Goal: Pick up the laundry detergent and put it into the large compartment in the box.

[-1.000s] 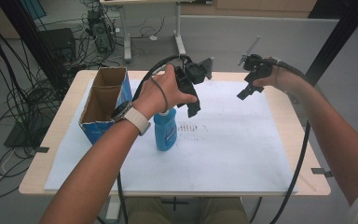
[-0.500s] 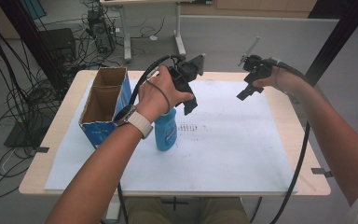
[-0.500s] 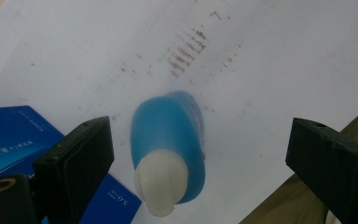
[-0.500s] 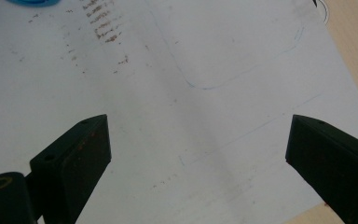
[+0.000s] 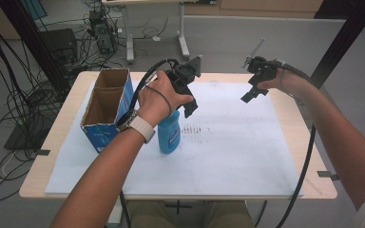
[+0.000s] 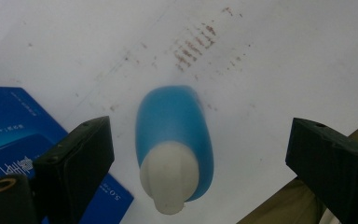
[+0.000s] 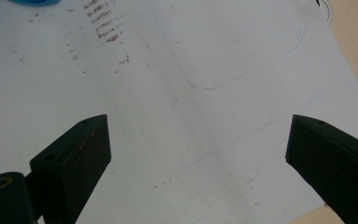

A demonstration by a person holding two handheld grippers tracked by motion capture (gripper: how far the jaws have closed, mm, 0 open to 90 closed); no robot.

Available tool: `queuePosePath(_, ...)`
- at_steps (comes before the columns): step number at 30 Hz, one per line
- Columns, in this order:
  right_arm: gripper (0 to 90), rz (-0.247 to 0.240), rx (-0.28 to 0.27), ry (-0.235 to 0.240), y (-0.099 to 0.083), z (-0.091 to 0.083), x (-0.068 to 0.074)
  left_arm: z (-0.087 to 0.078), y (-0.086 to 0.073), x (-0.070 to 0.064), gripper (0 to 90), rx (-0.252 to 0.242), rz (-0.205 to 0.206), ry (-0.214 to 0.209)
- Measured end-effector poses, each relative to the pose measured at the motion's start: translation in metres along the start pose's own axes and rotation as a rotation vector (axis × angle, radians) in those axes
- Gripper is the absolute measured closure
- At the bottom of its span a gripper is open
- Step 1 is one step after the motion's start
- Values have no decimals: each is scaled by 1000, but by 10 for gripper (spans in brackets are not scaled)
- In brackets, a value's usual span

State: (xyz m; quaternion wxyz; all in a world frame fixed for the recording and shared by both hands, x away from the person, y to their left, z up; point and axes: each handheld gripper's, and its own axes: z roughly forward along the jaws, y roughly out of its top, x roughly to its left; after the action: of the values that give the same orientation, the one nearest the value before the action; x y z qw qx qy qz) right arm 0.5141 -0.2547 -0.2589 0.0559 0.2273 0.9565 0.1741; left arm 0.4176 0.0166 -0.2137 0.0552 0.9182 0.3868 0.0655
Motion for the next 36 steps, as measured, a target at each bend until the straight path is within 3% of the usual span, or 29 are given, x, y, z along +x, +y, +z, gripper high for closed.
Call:
queuePosePath(11,65,-3,3,4,1,2,0,9,-4,3,81,-5,-60,-9)
queuePosePath(20,65,-3,6,3,1,3,0,16,-7,5,88,0,-68,-11)
queuePosePath(26,66,-6,8,5,2,5,0,20,-10,8,89,-3,-95,-17)
queuePosePath(36,65,-6,12,6,2,6,1,27,-13,11,90,-2,-91,-26)
